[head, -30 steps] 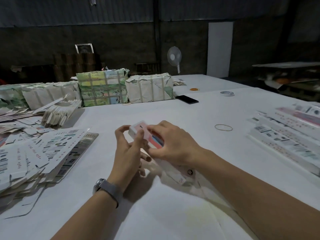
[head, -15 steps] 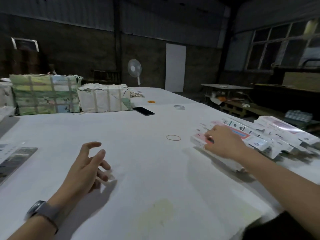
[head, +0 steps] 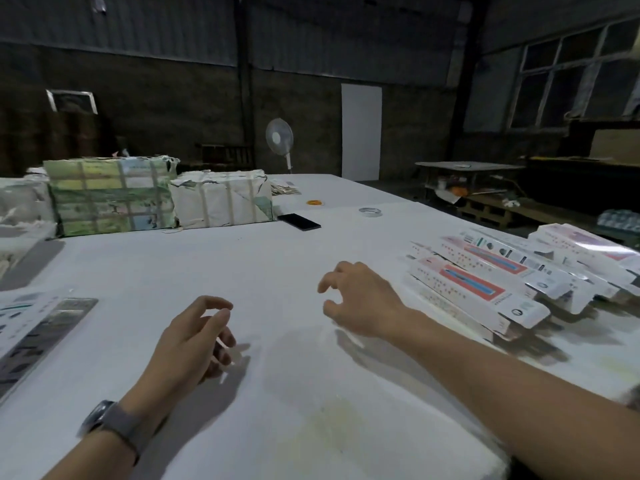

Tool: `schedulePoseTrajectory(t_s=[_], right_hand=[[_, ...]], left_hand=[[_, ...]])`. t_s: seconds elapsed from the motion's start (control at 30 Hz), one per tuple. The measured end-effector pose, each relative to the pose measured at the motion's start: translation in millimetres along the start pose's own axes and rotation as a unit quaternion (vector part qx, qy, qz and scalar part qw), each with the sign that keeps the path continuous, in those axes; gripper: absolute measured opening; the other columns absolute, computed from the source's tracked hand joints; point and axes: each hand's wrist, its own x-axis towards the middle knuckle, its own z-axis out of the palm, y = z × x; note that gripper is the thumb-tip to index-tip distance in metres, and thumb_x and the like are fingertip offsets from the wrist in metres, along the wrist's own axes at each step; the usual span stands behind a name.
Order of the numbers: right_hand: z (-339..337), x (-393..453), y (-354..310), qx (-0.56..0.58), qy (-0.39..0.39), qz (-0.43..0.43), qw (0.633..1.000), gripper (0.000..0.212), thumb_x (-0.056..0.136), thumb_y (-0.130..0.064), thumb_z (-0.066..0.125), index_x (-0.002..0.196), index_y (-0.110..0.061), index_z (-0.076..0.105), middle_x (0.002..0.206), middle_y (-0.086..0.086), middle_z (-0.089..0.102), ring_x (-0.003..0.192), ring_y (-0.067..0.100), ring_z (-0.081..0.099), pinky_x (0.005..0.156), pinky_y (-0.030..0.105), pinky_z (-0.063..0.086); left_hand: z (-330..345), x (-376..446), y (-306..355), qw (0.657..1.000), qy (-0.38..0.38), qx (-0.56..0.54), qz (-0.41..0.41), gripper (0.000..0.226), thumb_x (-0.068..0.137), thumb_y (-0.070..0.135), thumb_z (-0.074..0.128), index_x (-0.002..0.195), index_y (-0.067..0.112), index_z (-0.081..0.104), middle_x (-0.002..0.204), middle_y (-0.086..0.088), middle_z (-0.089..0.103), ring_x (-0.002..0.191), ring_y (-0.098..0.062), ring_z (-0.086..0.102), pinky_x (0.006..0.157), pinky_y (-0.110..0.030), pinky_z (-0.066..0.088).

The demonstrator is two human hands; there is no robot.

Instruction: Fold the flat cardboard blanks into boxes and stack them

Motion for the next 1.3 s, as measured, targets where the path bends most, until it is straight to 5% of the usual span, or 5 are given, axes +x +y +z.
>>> schedulePoseTrajectory(t_s=[0.5,0.73,0.9,1.13,1.3], right_hand=[[94.0,41.1,-90.0,0.209,-0.016,-0.123,0.97,0.019,0.088,-0.025,0.06,0.088,-0.044,0.059,0.085,-0.019,0.057,0.084,-0.004,0.052,0.08,0.028,0.043],[93.9,39.0,-89.5,0.215,-0.045,-0.135,0.966,0.019,0.091,-0.026,0.059,0.089,-0.045,0.057,0.086,-0.019,0.057,0.085,-0.007,0.05,0.078,0.024,0.04],[92.6,37.8,-89.6,0.216,-0.05,-0.137,0.965,0.018,0.091,-0.026,0.058,0.089,-0.043,0.057,0.085,-0.018,0.057,0.085,-0.006,0.049,0.076,0.023,0.038],[92.9,38.1,-90.5,0.235,-0.046,-0.125,0.963,0.019,0.093,-0.027,0.057,0.107,-0.037,0.063,0.088,-0.018,0.057,0.087,-0.001,0.049,0.079,0.024,0.04],[86.2,39.5,-93.6,0.378,-0.024,-0.087,0.921,0.024,0.095,-0.035,0.056,0.118,-0.032,0.06,0.088,-0.011,0.064,0.084,0.005,0.061,0.079,0.029,0.051]], left_hand=[[-74.5,21.0,-6.1,0.855,0.22,0.455,0.116,0.038,0.09,0.008,0.056,0.125,0.024,0.058,0.106,0.001,0.069,0.109,-0.027,0.054,0.087,-0.039,0.043],[-138.5,18.2,-19.6,0.754,0.236,0.597,-0.14,0.077,0.091,0.013,0.056,0.152,0.028,0.012,0.15,-0.012,0.043,0.151,-0.036,0.018,0.121,-0.058,0.008],[-135.7,17.0,-14.8,0.764,0.22,0.592,-0.131,0.061,0.087,0.014,0.055,0.142,0.028,0.032,0.075,0.005,0.058,0.105,-0.027,0.063,0.121,-0.049,0.014],[-81.2,3.5,27.0,0.79,0.269,0.543,0.095,0.073,0.075,-0.016,0.047,0.138,0.022,0.045,0.084,-0.014,0.067,0.065,-0.035,0.051,0.054,-0.037,0.034],[-23.9,-8.9,44.7,0.885,0.202,0.327,0.265,0.052,0.093,-0.002,0.062,0.13,0.026,0.039,0.123,-0.009,0.069,0.092,-0.016,0.071,0.059,-0.021,0.058]])
